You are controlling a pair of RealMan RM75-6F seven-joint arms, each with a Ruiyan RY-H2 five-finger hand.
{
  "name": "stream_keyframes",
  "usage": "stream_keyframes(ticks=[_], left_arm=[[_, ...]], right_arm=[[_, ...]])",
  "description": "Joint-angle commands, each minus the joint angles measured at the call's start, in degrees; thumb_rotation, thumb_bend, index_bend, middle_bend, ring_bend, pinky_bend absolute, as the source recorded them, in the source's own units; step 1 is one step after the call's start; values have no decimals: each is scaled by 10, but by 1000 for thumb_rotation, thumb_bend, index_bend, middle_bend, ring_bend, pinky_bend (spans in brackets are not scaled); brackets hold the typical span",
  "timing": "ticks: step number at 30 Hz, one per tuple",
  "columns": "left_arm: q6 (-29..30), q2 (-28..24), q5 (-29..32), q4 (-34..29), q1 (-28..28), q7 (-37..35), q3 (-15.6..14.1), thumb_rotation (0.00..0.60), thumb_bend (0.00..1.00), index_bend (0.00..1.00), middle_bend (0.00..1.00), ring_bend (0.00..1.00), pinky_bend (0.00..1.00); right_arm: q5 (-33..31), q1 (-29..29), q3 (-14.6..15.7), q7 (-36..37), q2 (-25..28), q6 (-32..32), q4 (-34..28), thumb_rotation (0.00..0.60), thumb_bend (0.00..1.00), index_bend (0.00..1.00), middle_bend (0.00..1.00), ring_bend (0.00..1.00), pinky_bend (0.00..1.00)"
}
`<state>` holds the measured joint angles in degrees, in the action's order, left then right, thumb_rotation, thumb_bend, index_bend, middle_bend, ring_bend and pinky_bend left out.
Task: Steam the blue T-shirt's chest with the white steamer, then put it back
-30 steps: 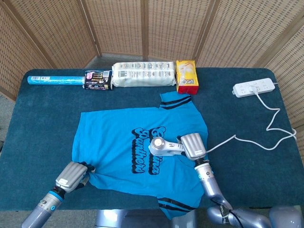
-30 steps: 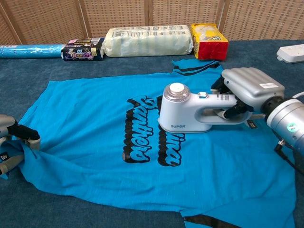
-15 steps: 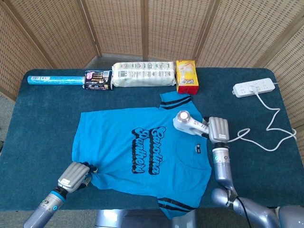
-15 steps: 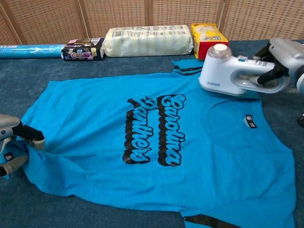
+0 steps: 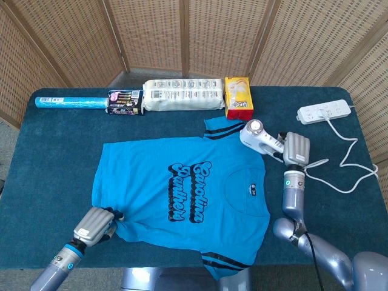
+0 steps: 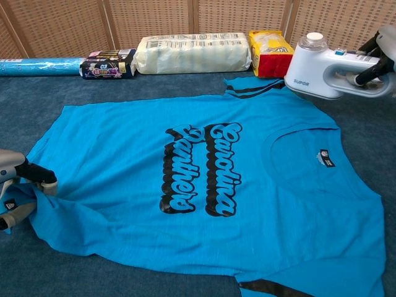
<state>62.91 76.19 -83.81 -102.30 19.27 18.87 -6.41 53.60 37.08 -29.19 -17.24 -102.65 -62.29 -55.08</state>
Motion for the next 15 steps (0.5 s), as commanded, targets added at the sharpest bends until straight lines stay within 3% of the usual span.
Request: stream_keyframes(ticks=[1, 15], left_arm=[[1, -2, 2, -3, -1, 4, 0, 600, 552, 520, 532, 462, 552], [10, -13, 12, -27, -8, 27, -5, 600, 552, 520, 532, 462, 550]], right_arm=[[-26, 24, -15, -2, -19, 20, 51, 600, 315, 747, 798, 881, 815], [-74, 92, -34, -16, -92, 81, 236, 600, 315, 747, 798, 864, 800]])
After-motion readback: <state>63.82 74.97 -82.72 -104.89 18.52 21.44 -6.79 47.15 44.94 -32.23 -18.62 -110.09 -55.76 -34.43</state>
